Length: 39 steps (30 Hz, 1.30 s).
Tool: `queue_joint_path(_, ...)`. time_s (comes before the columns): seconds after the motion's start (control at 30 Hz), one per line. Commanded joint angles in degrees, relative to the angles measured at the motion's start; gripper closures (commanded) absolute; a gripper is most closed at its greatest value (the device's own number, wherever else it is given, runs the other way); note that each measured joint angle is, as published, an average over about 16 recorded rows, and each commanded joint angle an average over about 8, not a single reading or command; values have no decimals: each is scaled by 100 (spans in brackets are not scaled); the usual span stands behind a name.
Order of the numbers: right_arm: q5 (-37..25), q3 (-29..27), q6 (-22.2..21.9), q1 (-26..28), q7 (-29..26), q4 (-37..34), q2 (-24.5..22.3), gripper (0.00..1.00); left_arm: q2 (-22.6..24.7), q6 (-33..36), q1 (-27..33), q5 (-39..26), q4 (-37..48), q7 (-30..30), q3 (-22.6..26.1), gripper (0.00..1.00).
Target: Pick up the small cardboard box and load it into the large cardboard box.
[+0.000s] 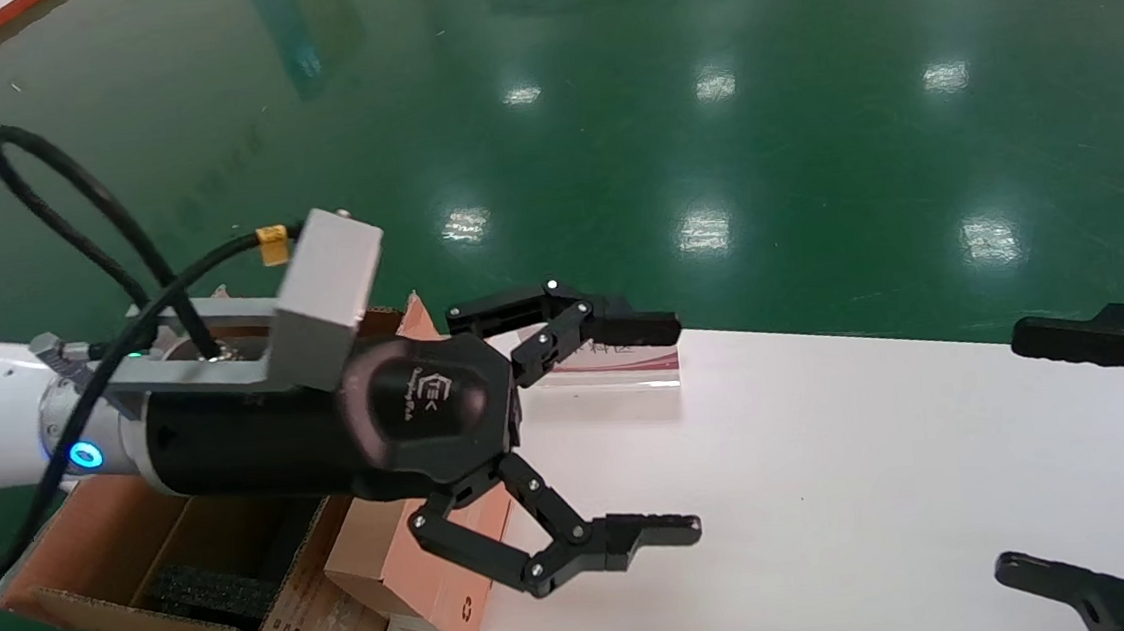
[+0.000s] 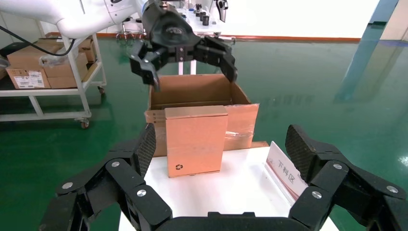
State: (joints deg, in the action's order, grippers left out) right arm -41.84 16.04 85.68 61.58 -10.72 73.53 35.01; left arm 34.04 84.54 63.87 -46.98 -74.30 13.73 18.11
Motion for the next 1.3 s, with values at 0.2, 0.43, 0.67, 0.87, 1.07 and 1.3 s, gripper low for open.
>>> queue_joint_path(0.2,2,3,0,2,2,-2,-1,0,-104,-62,545,-935,-136,631,393,0)
queue_joint_path(0.43,4,7,-1,3,4,-2,-2,0,72,249,1631,-2384,-197,1897,1106,0)
queue_joint_path(0.67,6,10,-2,3,5,-2,-3,0,410,611,2540,-3328,-91,3106,2006,0)
queue_joint_path(0.87,8,12,-3,4,6,-3,-4,0,555,648,3249,-3678,0,3991,2941,0)
queue_joint_path(1.07,9,15,-4,5,8,-3,-5,0,610,590,3811,-3992,-66,4619,3556,0)
queue_joint_path(1.3,11,18,-6,5,9,-3,-6,0,614,597,4342,-4427,-212,5291,4201,0)
